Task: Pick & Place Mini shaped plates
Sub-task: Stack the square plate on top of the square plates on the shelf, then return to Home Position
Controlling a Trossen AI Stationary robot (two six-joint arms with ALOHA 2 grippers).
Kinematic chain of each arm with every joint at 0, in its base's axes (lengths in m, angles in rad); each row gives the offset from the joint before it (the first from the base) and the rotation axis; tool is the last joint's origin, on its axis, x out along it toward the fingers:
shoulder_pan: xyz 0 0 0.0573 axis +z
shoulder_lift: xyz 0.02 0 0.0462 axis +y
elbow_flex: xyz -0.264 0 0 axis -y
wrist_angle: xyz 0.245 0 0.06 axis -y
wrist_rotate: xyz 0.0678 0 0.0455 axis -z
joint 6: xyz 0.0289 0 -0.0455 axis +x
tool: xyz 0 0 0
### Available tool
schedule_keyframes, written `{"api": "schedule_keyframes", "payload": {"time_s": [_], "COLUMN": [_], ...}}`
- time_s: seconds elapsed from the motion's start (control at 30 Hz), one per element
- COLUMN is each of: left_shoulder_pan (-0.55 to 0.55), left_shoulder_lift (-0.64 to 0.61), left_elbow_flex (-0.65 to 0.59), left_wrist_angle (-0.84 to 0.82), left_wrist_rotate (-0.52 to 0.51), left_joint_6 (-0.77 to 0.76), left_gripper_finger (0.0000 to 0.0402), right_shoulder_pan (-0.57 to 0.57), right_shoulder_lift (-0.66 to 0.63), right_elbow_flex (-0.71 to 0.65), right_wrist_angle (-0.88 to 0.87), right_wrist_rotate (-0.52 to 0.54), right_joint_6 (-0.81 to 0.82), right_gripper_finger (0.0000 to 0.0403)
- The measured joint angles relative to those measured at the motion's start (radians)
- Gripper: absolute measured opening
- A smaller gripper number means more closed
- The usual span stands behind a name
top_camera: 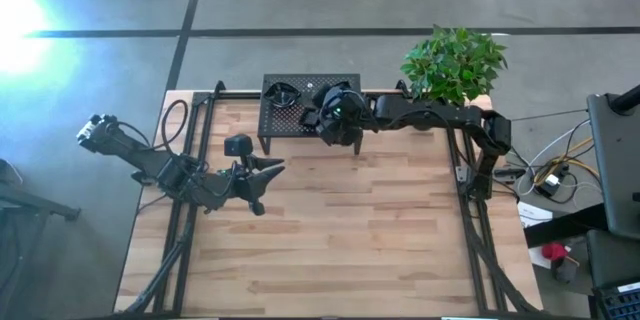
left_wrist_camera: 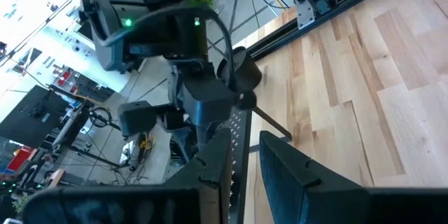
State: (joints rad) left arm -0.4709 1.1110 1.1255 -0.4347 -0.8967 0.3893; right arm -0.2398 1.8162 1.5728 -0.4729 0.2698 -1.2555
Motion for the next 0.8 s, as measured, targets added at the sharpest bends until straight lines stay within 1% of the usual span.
{"api": "schedule_keyframes", "payload": {"time_s": [0.3, 0.43, 0.57, 0.63, 0.73, 0.8], "left_shoulder_pan": [0.0, 0.0, 0.0, 0.0, 0.0, 0.0], "left_shoulder_lift": [0.0, 0.0, -0.008, -0.021, -0.055, -0.082], "left_elbow_flex": [0.0, 0.0, 0.008, 0.017, 0.024, 0.024], "left_wrist_angle": [0.0, 0.0, -0.001, -0.001, 0.0, -0.001], "left_wrist_rotate": [-0.007, -0.014, -0.012, 0.013, 0.095, 0.145], "left_joint_6": [0.0, 0.0, 0.0, -0.002, -0.006, -0.006], "left_gripper_finger": [0.0072, 0.0072, 0.0062, 0.0045, 0.001, 0.0005], "right_shoulder_pan": [0.039, 0.059, 0.096, 0.128, 0.187, 0.23], "right_shoulder_lift": [-0.047, -0.089, -0.163, -0.209, -0.278, -0.318], "right_elbow_flex": [0.04, 0.04, 0.04, 0.04, 0.04, 0.04], "right_wrist_angle": [-0.117, -0.128, -0.174, -0.183, -0.191, -0.221], "right_wrist_rotate": [-0.005, -0.005, -0.005, -0.004, -0.005, -0.006], "right_joint_6": [0.084, 0.176, 0.293, 0.385, 0.53, 0.615], "right_gripper_finger": [0.0059, 0.0048, 0.0018, 0.0011, 0.0008, 0.0008]}}
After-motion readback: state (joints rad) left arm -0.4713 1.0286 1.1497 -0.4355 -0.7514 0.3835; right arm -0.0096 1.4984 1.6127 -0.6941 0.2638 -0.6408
